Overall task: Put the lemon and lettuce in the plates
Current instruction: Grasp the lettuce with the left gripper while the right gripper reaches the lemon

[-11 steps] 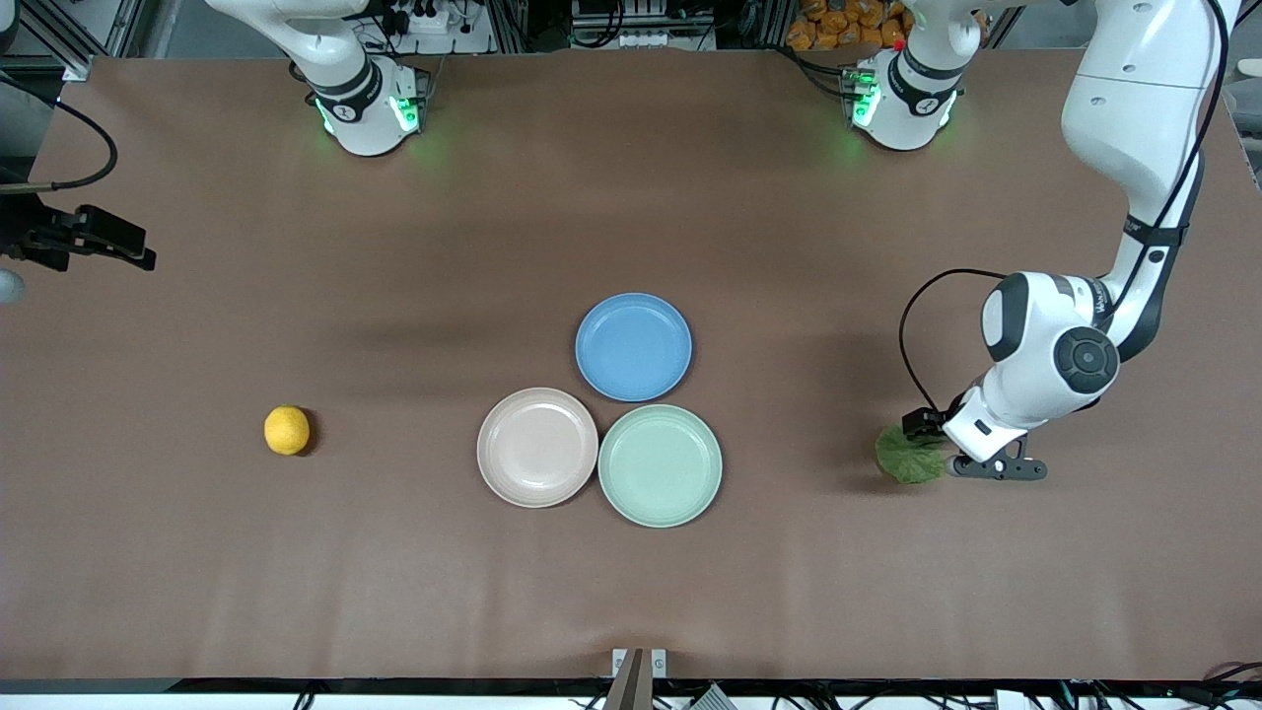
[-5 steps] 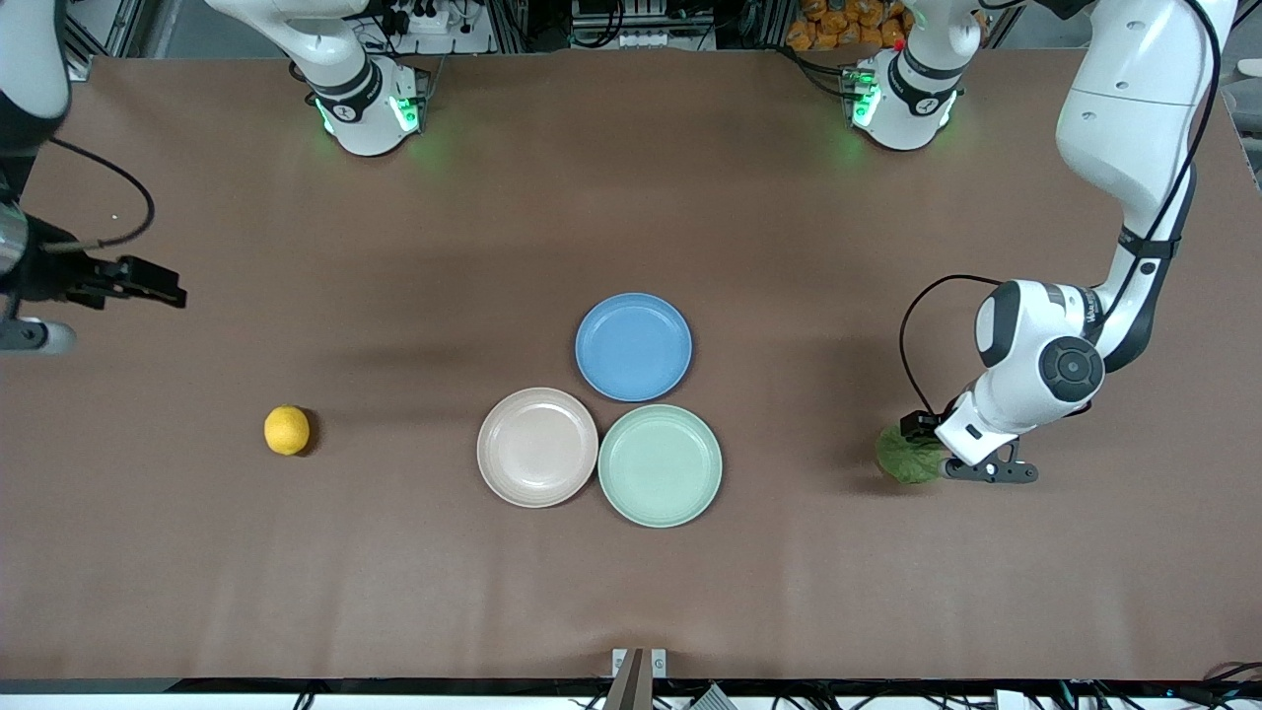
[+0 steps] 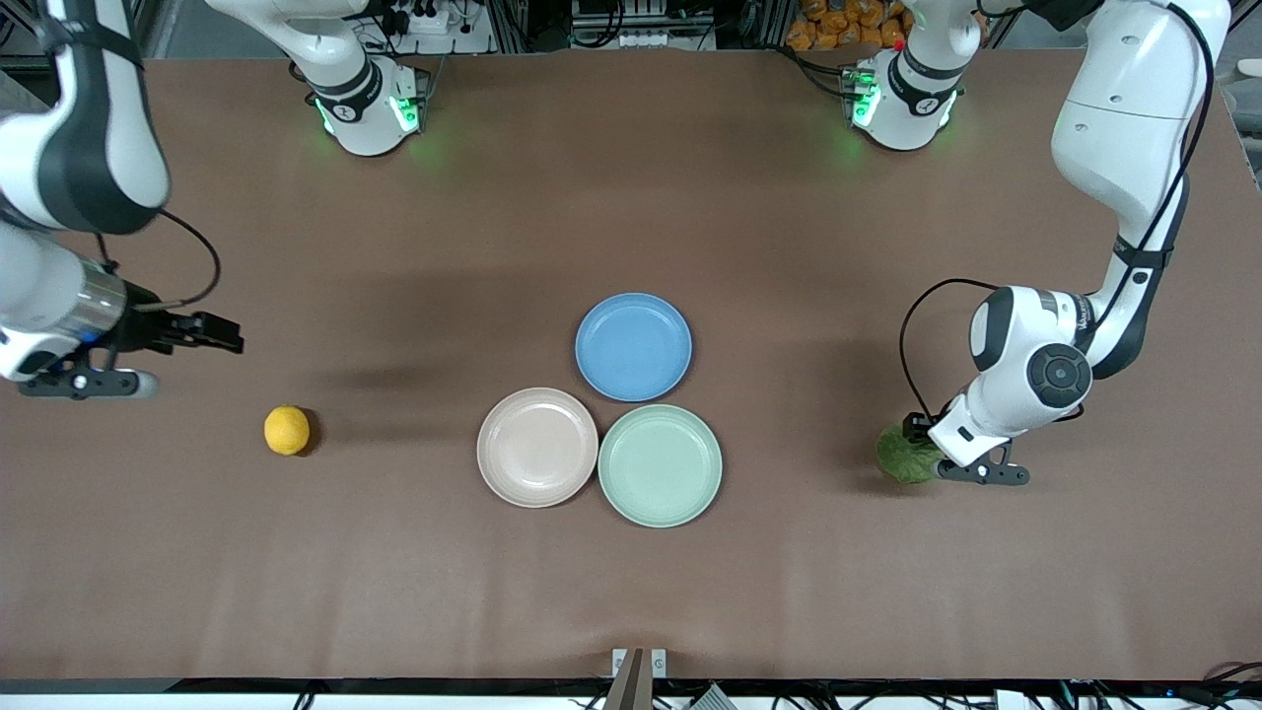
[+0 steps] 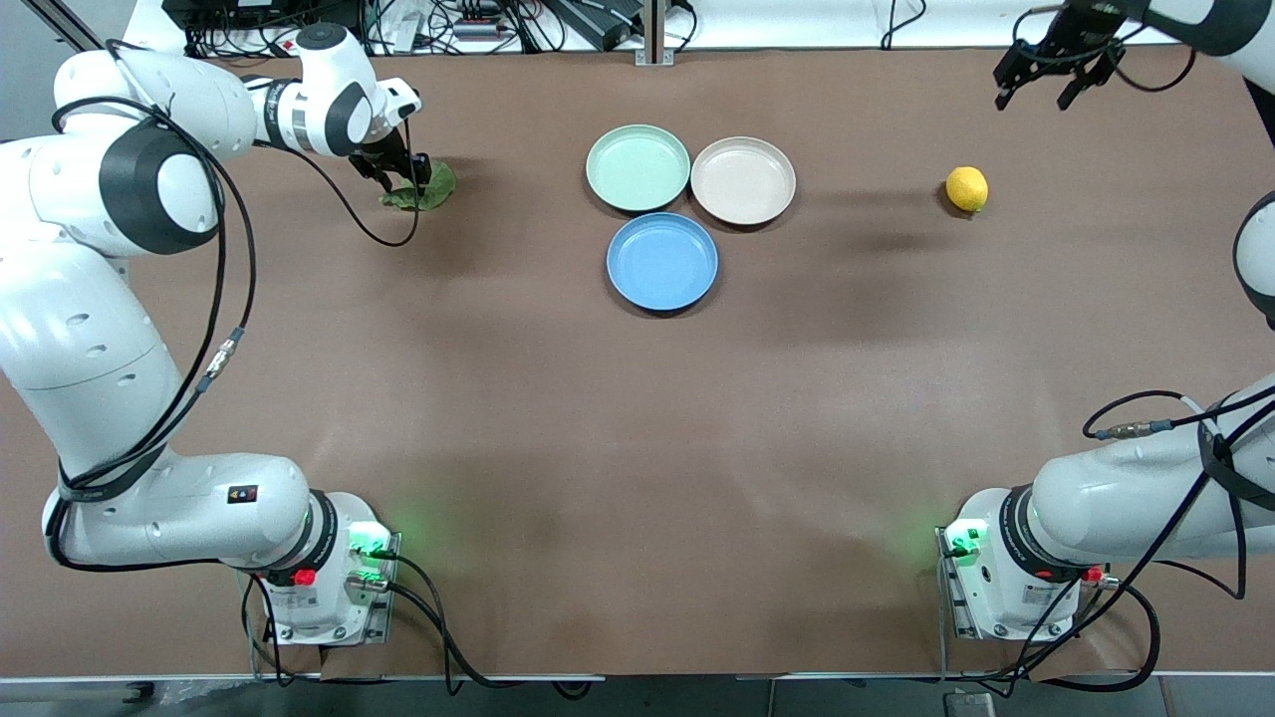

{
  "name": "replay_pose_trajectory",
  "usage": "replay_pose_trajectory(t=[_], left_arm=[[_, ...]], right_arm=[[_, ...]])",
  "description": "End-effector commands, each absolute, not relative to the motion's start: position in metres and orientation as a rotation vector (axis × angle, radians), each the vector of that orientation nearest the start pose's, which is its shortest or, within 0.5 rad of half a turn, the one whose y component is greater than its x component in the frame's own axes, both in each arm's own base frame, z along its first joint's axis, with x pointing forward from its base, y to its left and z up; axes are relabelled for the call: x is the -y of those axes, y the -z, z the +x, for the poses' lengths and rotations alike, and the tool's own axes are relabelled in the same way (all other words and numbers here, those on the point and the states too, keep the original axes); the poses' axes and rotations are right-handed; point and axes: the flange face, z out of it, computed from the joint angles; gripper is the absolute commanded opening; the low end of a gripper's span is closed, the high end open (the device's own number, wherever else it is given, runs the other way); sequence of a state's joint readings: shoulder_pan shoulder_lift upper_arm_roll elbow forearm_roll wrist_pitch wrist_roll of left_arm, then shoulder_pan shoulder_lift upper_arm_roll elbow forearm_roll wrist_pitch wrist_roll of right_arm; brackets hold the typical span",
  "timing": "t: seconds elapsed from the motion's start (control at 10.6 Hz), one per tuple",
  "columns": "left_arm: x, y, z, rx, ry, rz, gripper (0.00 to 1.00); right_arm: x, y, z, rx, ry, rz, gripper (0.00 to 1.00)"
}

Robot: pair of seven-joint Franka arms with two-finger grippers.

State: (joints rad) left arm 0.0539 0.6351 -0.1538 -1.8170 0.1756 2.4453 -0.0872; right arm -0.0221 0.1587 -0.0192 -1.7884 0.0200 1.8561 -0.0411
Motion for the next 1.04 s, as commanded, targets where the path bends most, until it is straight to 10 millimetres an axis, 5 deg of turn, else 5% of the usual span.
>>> replay_pose_trajectory(t=[0.0, 0.28, 0.56, 0.94], left_arm=[[0.06, -0.187, 0.655, -0.174, 0.02, -3.093, 0.52], [0.061, -0.187, 0.656, -0.23, 0.029, -3.061, 0.0], [0.06, -0.191, 0.658, -0.231, 0.038, -3.058, 0.0], [0.075, -0.234, 0.663, -0.243, 0.104, -3.054, 0.0]], right_arm=[[0.026, -0.417, 0.59, -0.041, -0.093, -3.105, 1.0], [0.026, -0.37, 0.596, -0.045, -0.06, -3.109, 1.0], [0.027, -0.328, 0.6, -0.052, -0.029, -3.113, 1.0], [0.036, -0.265, 0.603, -0.07, 0.071, -3.121, 1.0]])
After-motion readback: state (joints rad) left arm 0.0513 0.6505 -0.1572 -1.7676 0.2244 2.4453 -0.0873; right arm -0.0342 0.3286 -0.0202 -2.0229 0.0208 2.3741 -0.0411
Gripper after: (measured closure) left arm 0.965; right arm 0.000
